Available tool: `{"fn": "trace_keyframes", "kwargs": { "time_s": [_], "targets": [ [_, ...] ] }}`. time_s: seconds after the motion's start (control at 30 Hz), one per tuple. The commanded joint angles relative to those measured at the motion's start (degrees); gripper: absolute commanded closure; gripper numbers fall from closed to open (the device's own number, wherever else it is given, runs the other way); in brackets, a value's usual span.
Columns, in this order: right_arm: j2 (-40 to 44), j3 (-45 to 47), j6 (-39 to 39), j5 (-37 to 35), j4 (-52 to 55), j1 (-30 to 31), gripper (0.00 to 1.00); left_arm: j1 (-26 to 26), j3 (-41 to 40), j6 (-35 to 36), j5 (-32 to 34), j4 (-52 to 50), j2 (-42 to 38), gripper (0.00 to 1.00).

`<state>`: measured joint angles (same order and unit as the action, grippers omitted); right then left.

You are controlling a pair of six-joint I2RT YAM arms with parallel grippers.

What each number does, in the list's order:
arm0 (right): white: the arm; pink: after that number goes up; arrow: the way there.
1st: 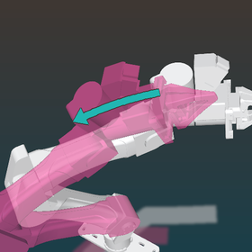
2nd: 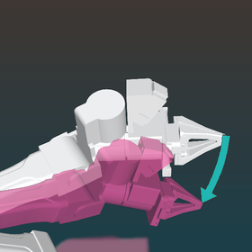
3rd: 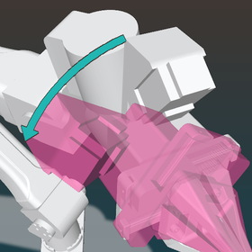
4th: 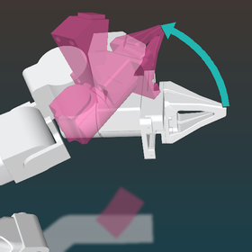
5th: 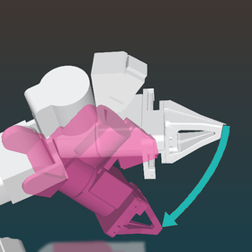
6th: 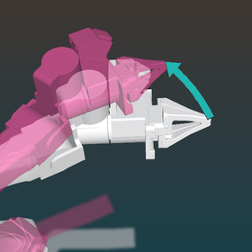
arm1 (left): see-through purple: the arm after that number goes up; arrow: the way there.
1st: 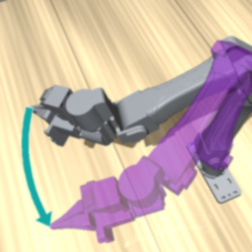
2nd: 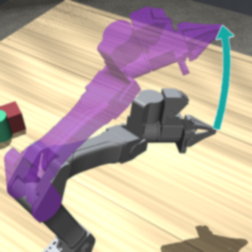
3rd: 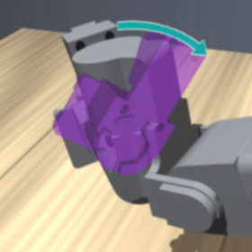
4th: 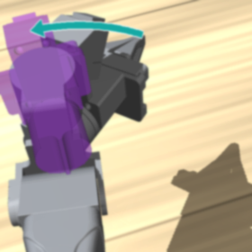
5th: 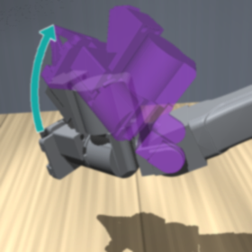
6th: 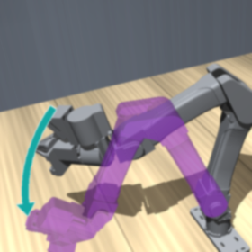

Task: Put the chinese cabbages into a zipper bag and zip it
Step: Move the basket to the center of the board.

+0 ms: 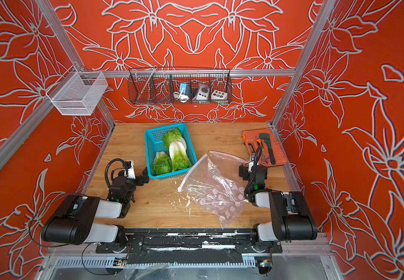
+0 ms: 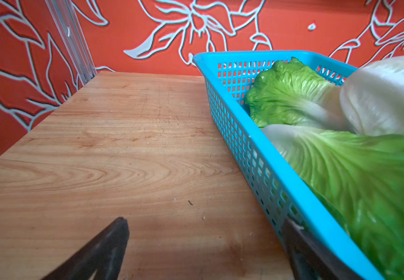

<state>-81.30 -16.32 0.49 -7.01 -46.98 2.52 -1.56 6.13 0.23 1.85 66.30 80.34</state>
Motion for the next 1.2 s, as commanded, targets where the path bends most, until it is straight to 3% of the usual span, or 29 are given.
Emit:
{"fn": "trace_keyframes", "kwargs": {
  "time_s": [0.0,0.63,0.77,0.8,0.9,0.97,1.1,1.17],
  "targets": [
    [-0.35,-1.49,-1.02,-0.82,-1.45,0.28,0.01,-0.44,1.01,0.74,-0.53,2.87,0.3,0.02],
    [-0.44,-1.59,-0.49,-0.82,-1.36,0.2,0.01,-0.41,1.06,0.74,-0.53,2.86,0.28,0.02],
    [-0.23,-1.53,-0.66,-0.98,-1.9,0.2,0.01,2.77,0.52,-0.51,-6.41,3.75,0.11,0.02],
    [1.32,-2.54,-0.68,-2.24,0.43,0.57,0.01,2.92,0.32,-0.5,-6.63,4.08,0.02,0.02],
    [10.47,-10.21,-0.78,-5.43,20.85,2.04,0.01,2.17,-0.43,-1.39,-2.34,2.49,-3.77,0.02],
    [14.82,-15.21,7.6,-9.16,31.07,2.74,0.01,0.95,1.04,-2.1,1.77,-5.23,-10.18,0.02],
    [19.96,-26.34,20.93,-6.18,53.68,3.64,0.01,-1.23,3.8,-11.77,13.1,-21.58,-21.43,0.02],
    [21.62,-31.42,23.67,1.41,63.07,4.18,0.01,-5.1,3.59,-13.9,21.43,-28.19,-28.85,0.02]
  ]
}}
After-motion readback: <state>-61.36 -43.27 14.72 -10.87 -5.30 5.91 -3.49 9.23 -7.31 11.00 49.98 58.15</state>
